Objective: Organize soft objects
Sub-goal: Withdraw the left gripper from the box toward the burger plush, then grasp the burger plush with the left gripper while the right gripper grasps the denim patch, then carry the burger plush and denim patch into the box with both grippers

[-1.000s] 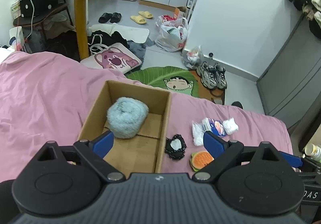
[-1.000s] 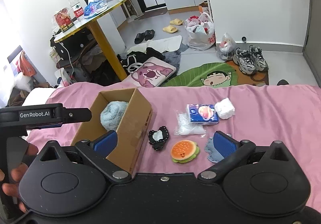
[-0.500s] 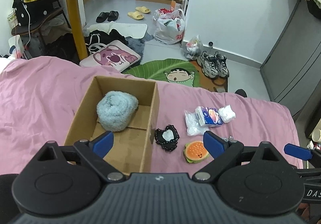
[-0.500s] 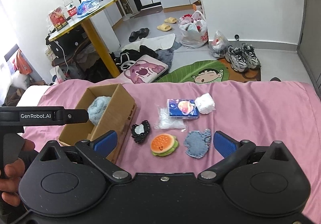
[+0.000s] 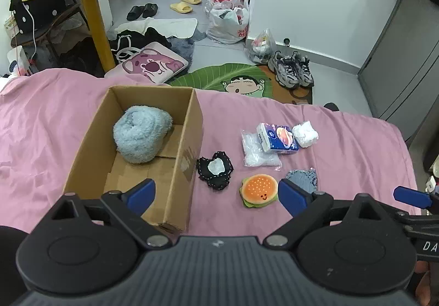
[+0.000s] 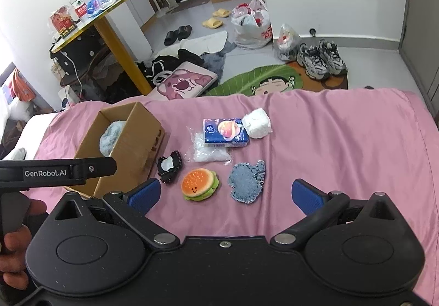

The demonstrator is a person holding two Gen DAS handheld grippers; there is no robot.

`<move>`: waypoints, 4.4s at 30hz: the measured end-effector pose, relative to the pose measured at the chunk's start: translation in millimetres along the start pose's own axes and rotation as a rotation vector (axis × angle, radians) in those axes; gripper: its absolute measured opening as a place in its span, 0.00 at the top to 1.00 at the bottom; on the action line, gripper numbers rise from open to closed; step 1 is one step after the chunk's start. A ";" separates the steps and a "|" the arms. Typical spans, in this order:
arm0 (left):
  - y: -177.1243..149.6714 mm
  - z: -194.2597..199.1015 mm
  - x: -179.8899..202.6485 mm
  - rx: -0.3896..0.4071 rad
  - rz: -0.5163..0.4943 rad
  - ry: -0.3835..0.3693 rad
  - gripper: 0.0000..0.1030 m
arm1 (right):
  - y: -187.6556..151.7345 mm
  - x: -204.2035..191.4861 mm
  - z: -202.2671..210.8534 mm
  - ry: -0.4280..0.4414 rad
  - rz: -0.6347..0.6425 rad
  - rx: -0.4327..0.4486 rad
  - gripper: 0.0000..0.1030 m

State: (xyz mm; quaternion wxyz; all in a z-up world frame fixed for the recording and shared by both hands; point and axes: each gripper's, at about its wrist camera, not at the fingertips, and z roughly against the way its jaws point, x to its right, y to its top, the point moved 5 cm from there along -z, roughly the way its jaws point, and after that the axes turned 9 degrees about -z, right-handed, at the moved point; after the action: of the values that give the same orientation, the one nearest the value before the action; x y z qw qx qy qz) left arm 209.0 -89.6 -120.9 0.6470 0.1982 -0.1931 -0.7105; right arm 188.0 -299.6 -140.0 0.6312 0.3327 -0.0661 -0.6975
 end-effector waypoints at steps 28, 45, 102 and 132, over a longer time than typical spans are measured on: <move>-1.0 -85.3 36.7 -0.108 0.025 -0.116 0.20 | 0.4 45.1 -79.7 0.037 -0.207 -0.195 0.58; 2.9 -148.0 38.2 -0.212 0.061 -0.146 0.30 | -7.3 52.6 -131.8 -0.008 -0.256 -0.287 0.62; -0.1 -39.7 15.0 -0.029 -0.001 -0.163 0.66 | -8.1 -26.3 -29.4 0.039 -0.175 -0.029 0.88; 5.3 -11.2 -92.3 0.084 0.120 -0.131 0.66 | -1.1 -135.3 -39.8 0.081 -0.069 0.008 0.87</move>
State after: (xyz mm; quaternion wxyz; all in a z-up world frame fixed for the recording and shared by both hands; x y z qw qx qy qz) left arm 227.2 1.7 -124.7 0.6653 0.1665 -0.2762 -0.6733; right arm 206.3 -161.2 -119.7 0.6075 0.3652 -0.0318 -0.7047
